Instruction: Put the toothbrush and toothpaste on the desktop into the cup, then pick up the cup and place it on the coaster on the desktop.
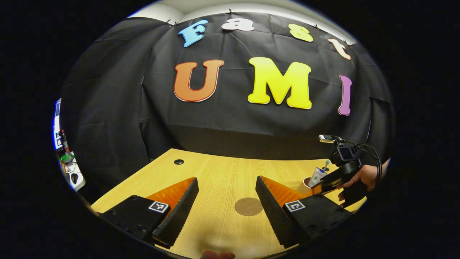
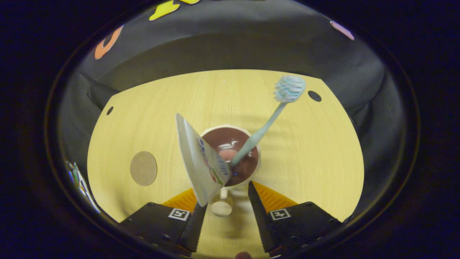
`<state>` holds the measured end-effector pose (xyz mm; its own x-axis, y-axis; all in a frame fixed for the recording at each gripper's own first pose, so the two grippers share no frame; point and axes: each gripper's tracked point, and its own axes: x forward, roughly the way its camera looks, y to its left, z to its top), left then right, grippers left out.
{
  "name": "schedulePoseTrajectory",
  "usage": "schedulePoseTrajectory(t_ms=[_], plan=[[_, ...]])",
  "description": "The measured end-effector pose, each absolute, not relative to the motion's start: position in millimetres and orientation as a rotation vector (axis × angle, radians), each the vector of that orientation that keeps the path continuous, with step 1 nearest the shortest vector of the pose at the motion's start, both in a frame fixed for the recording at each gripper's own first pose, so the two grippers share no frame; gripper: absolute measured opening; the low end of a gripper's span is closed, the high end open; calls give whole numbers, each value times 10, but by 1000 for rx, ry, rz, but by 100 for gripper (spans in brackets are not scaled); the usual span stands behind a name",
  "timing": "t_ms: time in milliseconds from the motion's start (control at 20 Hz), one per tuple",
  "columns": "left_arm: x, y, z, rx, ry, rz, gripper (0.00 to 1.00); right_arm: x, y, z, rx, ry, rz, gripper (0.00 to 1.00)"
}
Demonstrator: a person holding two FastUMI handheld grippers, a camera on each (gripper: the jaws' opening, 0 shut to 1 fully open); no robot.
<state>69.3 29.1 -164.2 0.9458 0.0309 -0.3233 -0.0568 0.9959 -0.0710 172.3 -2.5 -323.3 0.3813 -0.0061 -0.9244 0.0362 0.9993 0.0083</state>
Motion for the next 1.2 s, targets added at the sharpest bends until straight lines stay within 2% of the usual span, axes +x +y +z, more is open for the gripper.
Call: schedulePoseTrajectory(t_ms=[150,300,350,550,800,1200], plan=[[673,314,-1677,-82,341,60,100,1686,-42,-3313,28,1205,-31,54],[651,323,-1709,-93,350,77,100,1656,-37,-3300,33,1215,-39,33],[647,323,-1720,-95,354,80,100,1653,-45,-3296,25,1216,-37,28],[632,329,-1725,-93,345,88,100,1674,-77,-3311,-15,1220,-26,22],[602,339,-1748,-96,338,95,100,1659,-77,-3270,-3,1214,-24,7],[237,544,-1809,-93,337,124,100,1614,270,-3053,-73,1171,47,7]])
